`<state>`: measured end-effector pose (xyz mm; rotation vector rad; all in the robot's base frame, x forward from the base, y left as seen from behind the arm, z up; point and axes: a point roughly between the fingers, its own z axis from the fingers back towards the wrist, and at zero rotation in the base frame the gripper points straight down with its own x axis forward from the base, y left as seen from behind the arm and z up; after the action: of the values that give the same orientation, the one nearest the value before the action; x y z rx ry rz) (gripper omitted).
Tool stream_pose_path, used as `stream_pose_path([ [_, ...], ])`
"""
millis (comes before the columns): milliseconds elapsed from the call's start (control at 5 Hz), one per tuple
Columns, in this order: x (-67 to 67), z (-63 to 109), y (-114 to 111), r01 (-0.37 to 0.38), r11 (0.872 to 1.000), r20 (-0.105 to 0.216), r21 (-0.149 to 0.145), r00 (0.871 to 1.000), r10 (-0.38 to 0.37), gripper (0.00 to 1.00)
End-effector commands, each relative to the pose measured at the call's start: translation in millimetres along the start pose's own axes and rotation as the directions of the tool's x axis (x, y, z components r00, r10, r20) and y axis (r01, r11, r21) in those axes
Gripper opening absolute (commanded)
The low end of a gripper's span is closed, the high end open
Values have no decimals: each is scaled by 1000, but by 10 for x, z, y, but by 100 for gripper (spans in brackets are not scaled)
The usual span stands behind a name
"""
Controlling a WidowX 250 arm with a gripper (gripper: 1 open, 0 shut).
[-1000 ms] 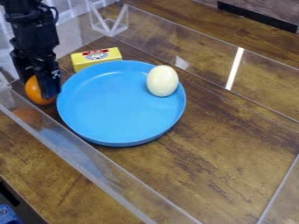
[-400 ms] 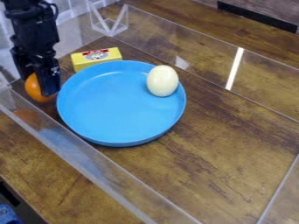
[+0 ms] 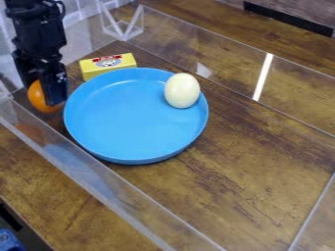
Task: Put the orange ball in the blue tray
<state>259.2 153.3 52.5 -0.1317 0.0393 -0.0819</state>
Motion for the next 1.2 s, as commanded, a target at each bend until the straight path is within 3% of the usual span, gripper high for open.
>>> stream_pose_path([
  [0,100,307,-3,26,998,72,58,997,-30,0],
  [1000,96,438,-63,59,997,58,44,996,-62,0],
])
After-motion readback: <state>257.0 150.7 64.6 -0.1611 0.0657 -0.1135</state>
